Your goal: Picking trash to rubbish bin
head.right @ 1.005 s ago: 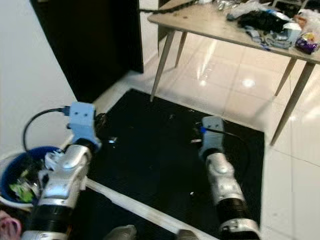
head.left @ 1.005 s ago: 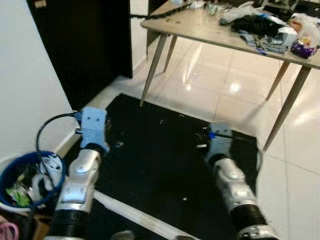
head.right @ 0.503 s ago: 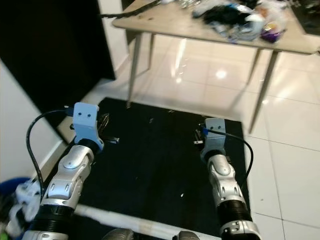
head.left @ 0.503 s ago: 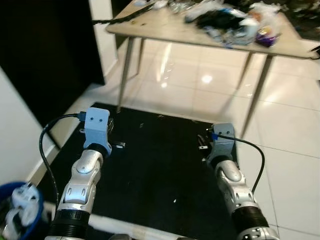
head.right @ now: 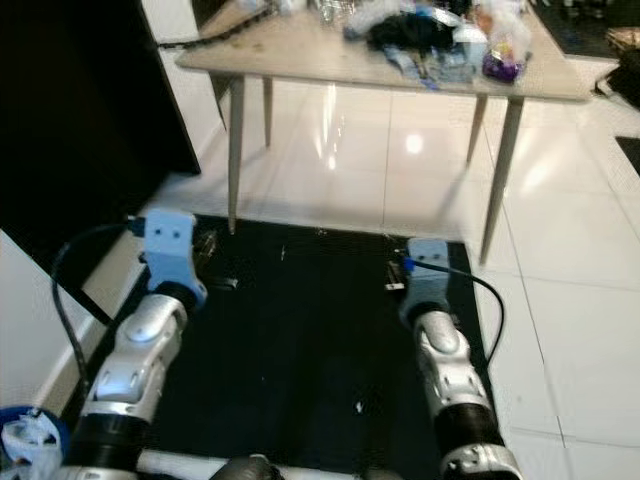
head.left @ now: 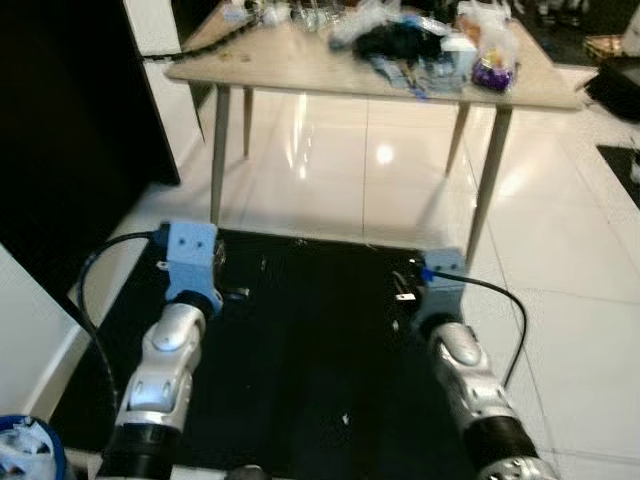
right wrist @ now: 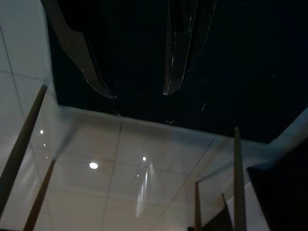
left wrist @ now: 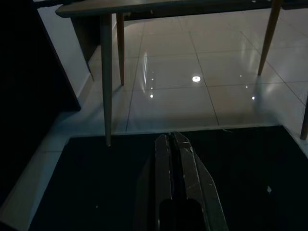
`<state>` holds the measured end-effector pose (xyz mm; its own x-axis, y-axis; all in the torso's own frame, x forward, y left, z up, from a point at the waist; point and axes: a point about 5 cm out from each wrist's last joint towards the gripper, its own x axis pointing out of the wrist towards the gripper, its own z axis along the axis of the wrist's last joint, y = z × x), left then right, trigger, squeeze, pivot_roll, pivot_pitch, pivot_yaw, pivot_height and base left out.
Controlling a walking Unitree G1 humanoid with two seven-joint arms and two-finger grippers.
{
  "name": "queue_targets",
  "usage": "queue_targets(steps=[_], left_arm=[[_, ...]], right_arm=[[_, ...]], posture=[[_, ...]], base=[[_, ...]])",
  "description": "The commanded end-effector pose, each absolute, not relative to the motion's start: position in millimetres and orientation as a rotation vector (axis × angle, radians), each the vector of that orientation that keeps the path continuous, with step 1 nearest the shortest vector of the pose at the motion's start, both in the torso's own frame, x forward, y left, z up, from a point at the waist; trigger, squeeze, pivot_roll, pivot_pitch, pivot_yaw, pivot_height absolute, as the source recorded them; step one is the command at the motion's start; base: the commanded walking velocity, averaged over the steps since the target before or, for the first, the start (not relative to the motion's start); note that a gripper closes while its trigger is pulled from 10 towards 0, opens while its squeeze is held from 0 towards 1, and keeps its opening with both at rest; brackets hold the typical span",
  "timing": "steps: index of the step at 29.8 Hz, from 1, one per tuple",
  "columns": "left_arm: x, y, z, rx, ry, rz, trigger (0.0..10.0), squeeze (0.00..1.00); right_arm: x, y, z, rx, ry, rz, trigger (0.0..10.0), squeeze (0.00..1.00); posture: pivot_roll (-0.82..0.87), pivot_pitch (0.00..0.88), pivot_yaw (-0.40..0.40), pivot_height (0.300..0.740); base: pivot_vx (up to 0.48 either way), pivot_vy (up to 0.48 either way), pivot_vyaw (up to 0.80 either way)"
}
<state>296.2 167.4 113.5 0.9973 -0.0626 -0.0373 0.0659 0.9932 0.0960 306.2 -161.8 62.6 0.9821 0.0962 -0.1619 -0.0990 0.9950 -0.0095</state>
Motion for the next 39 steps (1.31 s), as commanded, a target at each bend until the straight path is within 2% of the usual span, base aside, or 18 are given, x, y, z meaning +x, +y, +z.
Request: queue_targets(steps=[1,39], left_arm=[[294.8,168.4,109.4,0.095,0.051,-0.062,10.0,0.00],[296.6,166.9,110.3,0.092,0.045,-0.062,10.0,0.00]], right_arm=[[305.3,-159.1,60.8,-0.018,0.171,0.105,10.0,0.00],[307.0,-162.3,60.5,-0.011,0.168,0.105,10.0,0.00]], posture=[[0.06,0.017,-0.006,0.740],[0.06,0.016,-0.010,0.740]], base=[[0.266,0.000,0.00],[0.269,0.000,0.00]])
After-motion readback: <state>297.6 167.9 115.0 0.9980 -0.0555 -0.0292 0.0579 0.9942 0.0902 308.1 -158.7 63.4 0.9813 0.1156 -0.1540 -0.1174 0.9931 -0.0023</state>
